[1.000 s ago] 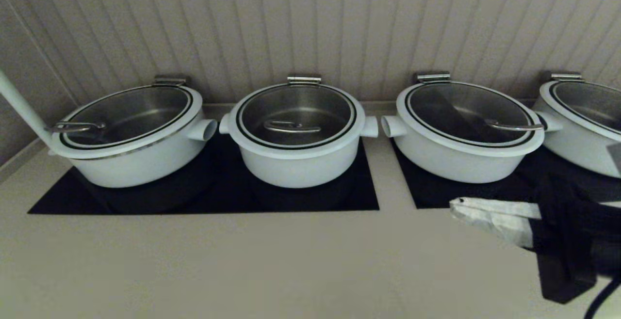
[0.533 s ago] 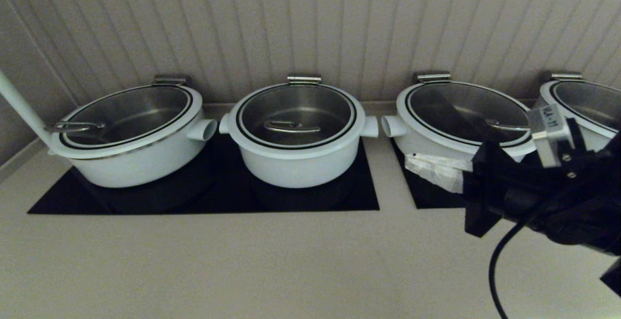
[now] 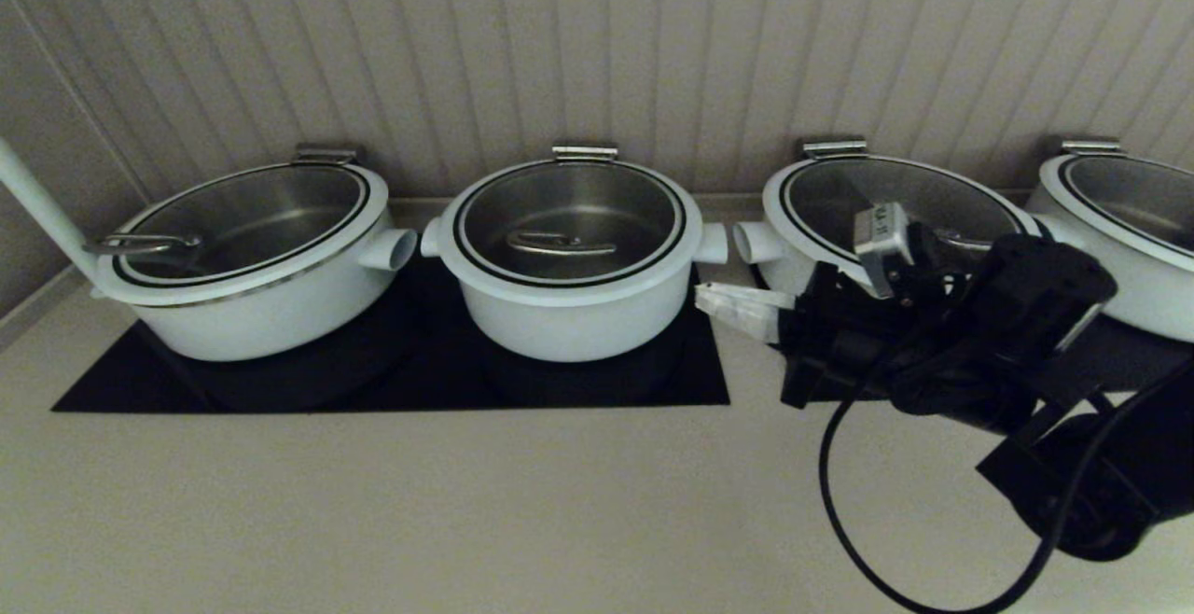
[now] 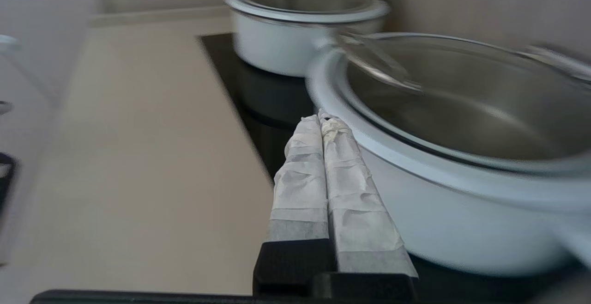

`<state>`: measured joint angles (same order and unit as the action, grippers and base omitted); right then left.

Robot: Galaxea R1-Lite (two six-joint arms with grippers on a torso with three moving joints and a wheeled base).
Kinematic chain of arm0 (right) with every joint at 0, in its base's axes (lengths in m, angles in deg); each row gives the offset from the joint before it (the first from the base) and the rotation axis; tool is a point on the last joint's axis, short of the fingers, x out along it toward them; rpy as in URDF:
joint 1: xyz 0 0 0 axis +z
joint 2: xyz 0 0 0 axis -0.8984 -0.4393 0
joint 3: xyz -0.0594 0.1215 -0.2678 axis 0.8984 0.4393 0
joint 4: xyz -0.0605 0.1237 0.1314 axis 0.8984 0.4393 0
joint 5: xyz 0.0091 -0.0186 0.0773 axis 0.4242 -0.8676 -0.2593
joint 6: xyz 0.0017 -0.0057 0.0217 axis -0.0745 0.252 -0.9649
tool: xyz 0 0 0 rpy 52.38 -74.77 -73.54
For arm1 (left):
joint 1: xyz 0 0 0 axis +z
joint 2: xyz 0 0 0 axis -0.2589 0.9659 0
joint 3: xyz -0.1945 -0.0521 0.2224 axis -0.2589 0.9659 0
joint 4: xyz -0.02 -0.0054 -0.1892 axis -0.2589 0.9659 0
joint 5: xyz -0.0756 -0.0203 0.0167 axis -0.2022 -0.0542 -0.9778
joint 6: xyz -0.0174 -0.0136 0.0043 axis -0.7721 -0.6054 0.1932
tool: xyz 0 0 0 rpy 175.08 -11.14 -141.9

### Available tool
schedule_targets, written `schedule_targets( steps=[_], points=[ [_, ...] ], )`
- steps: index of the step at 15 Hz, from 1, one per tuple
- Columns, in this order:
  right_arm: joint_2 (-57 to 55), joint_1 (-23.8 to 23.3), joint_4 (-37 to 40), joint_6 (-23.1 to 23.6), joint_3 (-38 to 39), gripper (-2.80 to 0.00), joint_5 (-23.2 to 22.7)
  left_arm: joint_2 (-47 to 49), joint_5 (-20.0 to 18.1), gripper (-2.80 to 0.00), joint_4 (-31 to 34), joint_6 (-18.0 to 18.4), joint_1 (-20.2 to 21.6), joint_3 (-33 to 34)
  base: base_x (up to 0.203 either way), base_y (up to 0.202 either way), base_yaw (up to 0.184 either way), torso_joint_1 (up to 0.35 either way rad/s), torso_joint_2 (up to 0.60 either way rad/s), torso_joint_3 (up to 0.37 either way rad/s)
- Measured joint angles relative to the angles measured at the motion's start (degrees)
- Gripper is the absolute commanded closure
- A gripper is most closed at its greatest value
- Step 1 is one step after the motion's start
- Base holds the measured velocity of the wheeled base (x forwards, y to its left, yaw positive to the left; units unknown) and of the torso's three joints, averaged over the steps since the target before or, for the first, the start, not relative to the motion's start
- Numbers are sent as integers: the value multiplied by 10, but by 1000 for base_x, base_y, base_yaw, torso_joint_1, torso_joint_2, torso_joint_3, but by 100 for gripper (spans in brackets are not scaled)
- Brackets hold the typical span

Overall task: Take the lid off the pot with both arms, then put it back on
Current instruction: Open the food pot lid a small opening with the right arm

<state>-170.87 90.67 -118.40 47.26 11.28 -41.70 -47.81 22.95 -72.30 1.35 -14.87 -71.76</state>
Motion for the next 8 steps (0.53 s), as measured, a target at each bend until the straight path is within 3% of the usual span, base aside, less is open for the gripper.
schedule_targets(
  steps=[4,8],
  points=[
    [-42,51,-5,-3,-31,0,2,0,0,0,0,0,0,0,0,0,0,0,0,0],
    [-84,66,-12,-4,-77,0,18,0,0,0,0,0,0,0,0,0,0,0,0,0]
  ],
)
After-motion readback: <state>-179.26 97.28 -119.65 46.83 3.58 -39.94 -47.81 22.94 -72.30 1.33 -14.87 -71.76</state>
